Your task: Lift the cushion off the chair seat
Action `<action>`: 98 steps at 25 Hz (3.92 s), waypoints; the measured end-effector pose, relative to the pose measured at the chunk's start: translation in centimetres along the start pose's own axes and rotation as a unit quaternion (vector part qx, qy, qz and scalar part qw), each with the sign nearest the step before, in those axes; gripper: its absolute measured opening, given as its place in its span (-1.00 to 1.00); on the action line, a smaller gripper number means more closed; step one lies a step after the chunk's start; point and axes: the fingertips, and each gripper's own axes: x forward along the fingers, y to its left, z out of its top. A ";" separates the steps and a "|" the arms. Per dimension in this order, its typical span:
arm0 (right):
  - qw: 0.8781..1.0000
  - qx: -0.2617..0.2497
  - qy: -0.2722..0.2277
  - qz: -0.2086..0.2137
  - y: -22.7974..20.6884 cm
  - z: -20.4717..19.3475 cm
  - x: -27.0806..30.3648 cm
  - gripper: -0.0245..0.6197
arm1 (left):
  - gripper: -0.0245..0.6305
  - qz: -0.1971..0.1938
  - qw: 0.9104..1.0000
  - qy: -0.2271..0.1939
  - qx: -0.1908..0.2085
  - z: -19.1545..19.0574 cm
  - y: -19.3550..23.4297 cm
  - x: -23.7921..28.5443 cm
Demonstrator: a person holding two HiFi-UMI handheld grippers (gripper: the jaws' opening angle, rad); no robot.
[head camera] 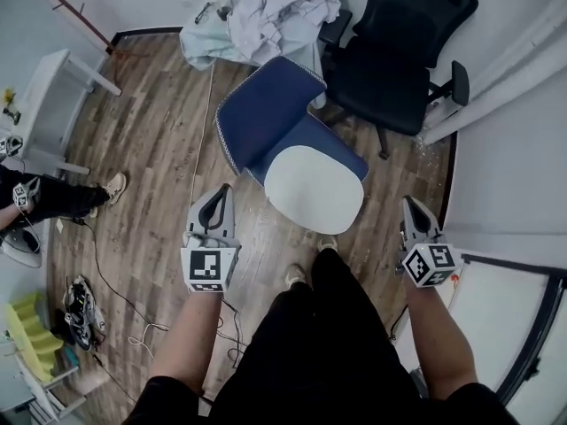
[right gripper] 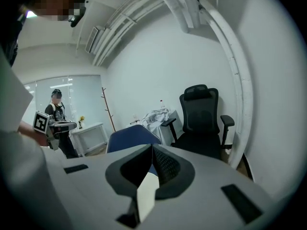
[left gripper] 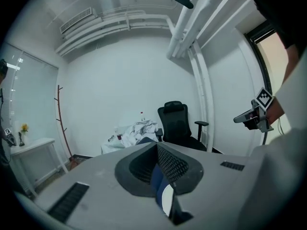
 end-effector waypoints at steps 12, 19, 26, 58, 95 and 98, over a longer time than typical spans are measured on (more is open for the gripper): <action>0.999 0.020 0.035 0.037 -4.2 -5.8 7.9 -0.88 | -0.91 -0.003 1.000 0.027 -0.015 -4.4 -2.3 7.4; 0.995 0.067 0.064 0.028 -6.2 -13.0 10.7 -0.89 | -0.91 -0.016 0.998 0.053 -0.019 -10.5 -4.5 10.3; 0.993 0.068 0.090 0.026 -8.2 -18.3 12.8 -0.88 | -0.91 -0.010 0.998 0.062 -0.033 -15.2 -6.2 11.7; 0.973 0.129 0.187 0.048 -11.2 -38.6 18.7 -0.03 | -0.91 -0.057 0.987 0.142 -0.051 -30.5 -13.1 16.4; 0.940 0.254 0.163 0.160 -7.8 -35.1 19.1 -0.78 | -0.91 -0.044 0.986 0.155 -0.047 -28.6 -11.0 14.2; 0.941 0.246 0.166 0.161 -7.3 -33.9 18.9 -0.79 | -0.91 -0.039 0.987 0.150 -0.047 -27.3 -10.7 13.6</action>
